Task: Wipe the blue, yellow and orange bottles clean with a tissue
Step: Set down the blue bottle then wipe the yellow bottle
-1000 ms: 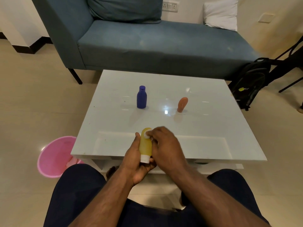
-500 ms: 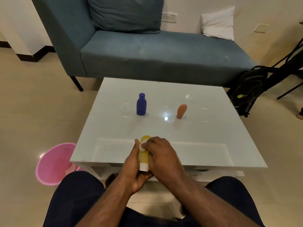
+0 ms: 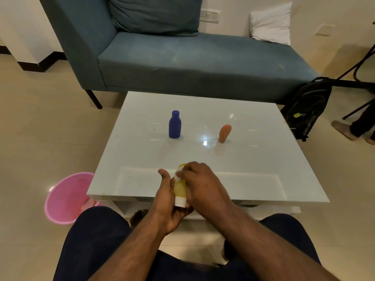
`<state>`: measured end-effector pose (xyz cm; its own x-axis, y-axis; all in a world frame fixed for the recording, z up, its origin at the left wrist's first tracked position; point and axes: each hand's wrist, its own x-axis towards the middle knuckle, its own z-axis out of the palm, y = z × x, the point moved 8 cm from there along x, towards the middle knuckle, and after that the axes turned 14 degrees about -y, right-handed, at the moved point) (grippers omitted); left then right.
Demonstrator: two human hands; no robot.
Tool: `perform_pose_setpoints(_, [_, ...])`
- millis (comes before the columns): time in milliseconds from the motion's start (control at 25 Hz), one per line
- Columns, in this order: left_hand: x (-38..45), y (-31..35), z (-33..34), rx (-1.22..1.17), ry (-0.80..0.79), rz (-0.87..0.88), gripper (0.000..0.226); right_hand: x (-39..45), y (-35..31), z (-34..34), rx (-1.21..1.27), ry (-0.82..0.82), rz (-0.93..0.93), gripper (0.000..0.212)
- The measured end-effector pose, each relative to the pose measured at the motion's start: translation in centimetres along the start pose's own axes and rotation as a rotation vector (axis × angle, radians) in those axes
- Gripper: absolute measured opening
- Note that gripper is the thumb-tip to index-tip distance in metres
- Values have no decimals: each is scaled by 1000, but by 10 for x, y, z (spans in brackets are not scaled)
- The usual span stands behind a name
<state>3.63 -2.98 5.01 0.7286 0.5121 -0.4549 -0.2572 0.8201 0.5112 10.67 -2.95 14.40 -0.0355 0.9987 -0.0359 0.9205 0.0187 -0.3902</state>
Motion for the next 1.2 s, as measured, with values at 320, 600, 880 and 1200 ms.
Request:
perform_pose_setpoints(320, [1, 0, -3, 17, -13, 17, 77, -8, -14, 7, -3, -23, -15, 33])
perform_pose_setpoints(600, [5, 0, -2, 52, -14, 0, 72, 5, 22, -10, 288, 106, 148, 26])
perform_pose_setpoints(880, [9, 0, -6, 8, -31, -9, 71, 0, 29, -12, 332, 169, 148, 24])
perform_pose_setpoints(1200, [12, 5, -8, -104, -88, 42, 63, -25, 5, 8, 315, 108, 119, 28])
